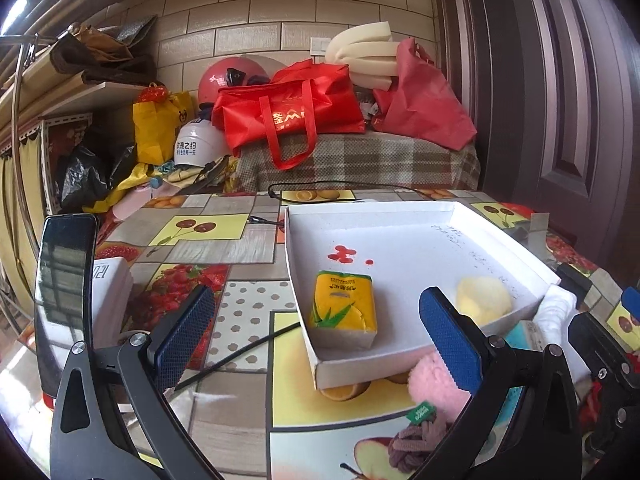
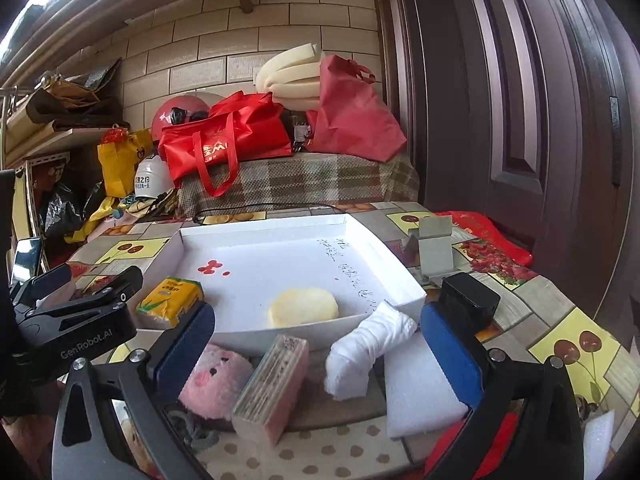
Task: Organize soft objects
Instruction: 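Move both tools back over the pile of soft items, then grasp the knotted hair ties with the left tool while the right grasps the white foam block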
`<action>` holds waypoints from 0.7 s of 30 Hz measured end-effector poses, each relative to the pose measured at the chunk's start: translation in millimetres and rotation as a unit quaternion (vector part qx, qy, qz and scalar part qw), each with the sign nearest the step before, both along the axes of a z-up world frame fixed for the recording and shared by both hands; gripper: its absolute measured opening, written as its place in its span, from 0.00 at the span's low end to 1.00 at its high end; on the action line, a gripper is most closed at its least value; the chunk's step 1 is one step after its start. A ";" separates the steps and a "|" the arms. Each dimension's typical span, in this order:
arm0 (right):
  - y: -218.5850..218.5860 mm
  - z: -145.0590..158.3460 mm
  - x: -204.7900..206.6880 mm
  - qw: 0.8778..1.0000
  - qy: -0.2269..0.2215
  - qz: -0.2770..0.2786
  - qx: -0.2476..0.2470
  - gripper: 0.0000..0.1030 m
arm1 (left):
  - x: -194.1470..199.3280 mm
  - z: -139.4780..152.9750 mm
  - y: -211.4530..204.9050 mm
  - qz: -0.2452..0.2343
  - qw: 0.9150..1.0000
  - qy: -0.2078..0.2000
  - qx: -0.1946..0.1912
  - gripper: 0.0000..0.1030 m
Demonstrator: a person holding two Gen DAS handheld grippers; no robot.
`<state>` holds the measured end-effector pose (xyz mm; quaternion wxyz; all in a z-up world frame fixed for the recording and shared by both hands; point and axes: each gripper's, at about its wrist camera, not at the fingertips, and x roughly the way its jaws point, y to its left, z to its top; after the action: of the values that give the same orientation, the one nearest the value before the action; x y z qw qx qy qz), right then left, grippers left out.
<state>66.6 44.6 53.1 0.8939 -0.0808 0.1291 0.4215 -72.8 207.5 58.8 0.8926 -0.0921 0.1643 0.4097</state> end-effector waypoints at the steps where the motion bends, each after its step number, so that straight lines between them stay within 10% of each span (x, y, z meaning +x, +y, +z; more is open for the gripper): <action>1: -4.0 -0.5 -3.7 1.000 -0.003 0.004 -0.003 1.00 | -3.3 -0.2 -3.1 -0.007 1.000 -0.001 0.000 1.00; 10: -78.3 3.5 -18.3 0.999 -0.022 0.007 0.024 1.00 | -19.6 -3.8 -32.8 -0.072 0.997 0.017 -0.002 1.00; 16: -151.4 11.5 43.7 0.995 0.056 -0.048 0.064 1.00 | -10.7 -12.5 -34.1 -0.142 0.987 0.055 -0.054 1.00; 21: -187.6 9.1 78.9 0.990 0.123 0.065 0.020 1.00 | 2.6 -29.2 -28.6 -0.191 0.968 0.094 -0.128 1.00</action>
<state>145.5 -142.9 62.2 0.8435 -0.0190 0.2240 0.4878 -70.2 178.9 29.6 0.9155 -0.1337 0.3136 0.2136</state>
